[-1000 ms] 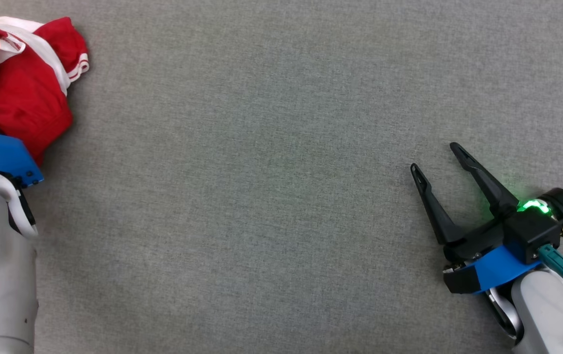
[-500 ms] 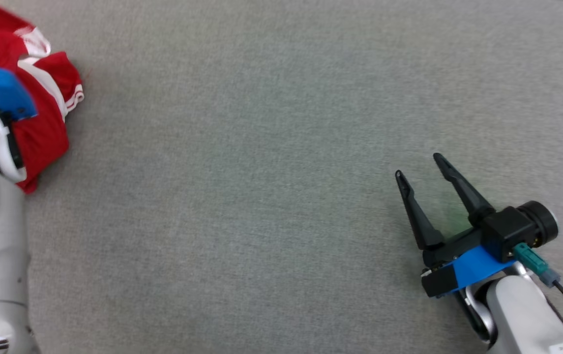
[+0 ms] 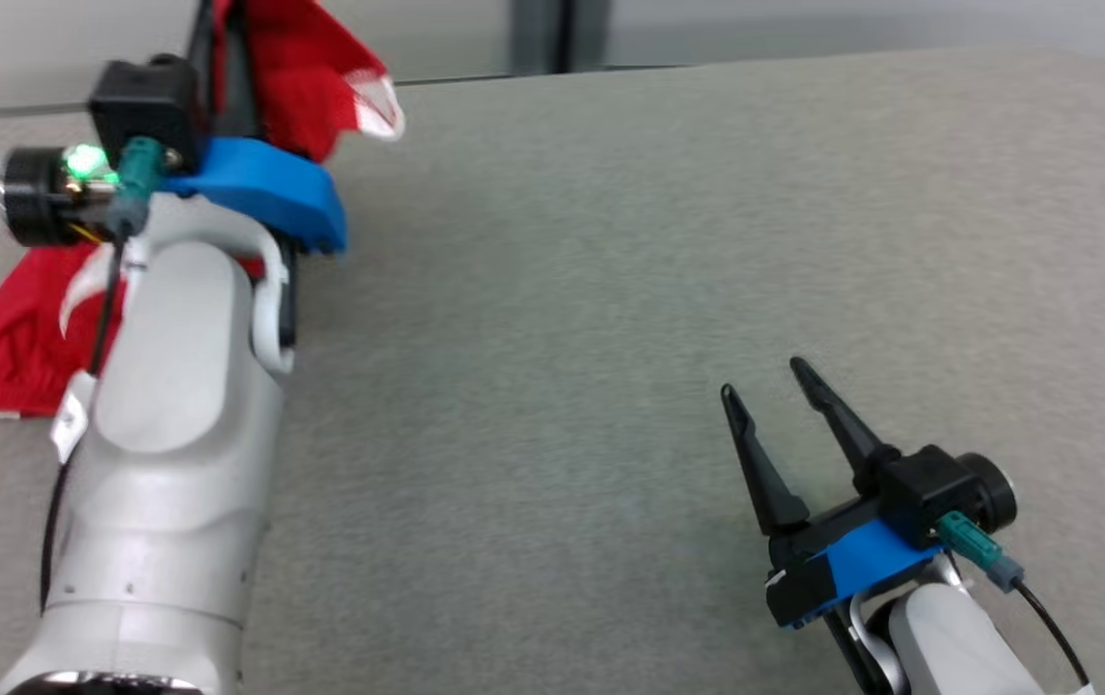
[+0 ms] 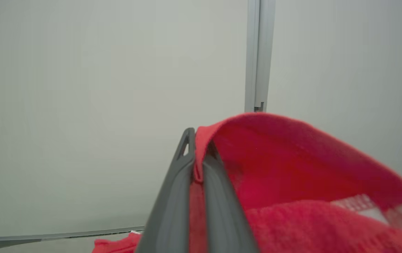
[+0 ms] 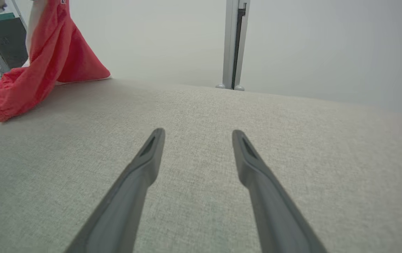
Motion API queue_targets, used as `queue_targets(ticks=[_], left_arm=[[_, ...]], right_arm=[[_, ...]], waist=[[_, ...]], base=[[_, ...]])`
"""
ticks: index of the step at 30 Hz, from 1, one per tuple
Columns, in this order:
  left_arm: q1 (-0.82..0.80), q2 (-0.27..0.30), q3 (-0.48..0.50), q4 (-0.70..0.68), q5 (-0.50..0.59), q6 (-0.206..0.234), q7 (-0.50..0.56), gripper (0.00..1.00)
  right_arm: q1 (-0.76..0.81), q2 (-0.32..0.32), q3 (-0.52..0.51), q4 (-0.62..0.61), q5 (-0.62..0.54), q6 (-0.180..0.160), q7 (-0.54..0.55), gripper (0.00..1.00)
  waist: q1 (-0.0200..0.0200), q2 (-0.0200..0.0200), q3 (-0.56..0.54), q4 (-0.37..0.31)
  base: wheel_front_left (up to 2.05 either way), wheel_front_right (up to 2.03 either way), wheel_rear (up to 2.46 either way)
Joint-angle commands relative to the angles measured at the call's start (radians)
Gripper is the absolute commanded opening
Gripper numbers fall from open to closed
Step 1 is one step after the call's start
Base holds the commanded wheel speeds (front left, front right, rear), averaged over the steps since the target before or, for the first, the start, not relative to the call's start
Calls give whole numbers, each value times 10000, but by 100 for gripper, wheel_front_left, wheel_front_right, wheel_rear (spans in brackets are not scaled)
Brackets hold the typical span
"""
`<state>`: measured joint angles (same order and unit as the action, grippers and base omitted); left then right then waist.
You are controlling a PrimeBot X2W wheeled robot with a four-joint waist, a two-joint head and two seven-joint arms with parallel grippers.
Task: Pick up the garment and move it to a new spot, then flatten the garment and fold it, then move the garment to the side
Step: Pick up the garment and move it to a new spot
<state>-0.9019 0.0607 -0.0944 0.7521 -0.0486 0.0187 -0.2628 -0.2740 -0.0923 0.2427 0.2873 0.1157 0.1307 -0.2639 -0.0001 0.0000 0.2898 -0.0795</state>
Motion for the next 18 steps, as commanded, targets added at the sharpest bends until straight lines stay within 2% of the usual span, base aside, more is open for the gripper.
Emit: queue_targets(ticks=[1, 3, 6, 10, 18], left_arm=[[147, -46, -147, 35, -135, -32, -30, 0], [363, -77, -425, 32, -392, -68, -31, 0], [841, -104, -1184, -206, -1506, -105, -29, 0], [1257, -105, -2620, -554, -2850, 288, -30, 0], [1784, -85, -4891, -984, -4260, 1027, -30, 0]], right_arm=[[211, 76, 2, 64, 54, 1, -8, 100], [243, 121, -5, 113, 70, 0, -7, 100], [345, 198, 93, 210, 86, 1, -8, 100], [398, 248, 118, 282, 78, 1, -8, 100], [351, 321, 73, 313, 121, 1, -8, 100]], waist=[[1, 0, -678, -849], [1, 0, -758, -1268], [1, 0, -855, -1874], [1, 0, -879, -2390], [1, 0, -781, -2708]], base=[[0, 0, 0], [0, 0, 0], [0, 0, 0], [0, 0, 0], [0, 0, 0]])
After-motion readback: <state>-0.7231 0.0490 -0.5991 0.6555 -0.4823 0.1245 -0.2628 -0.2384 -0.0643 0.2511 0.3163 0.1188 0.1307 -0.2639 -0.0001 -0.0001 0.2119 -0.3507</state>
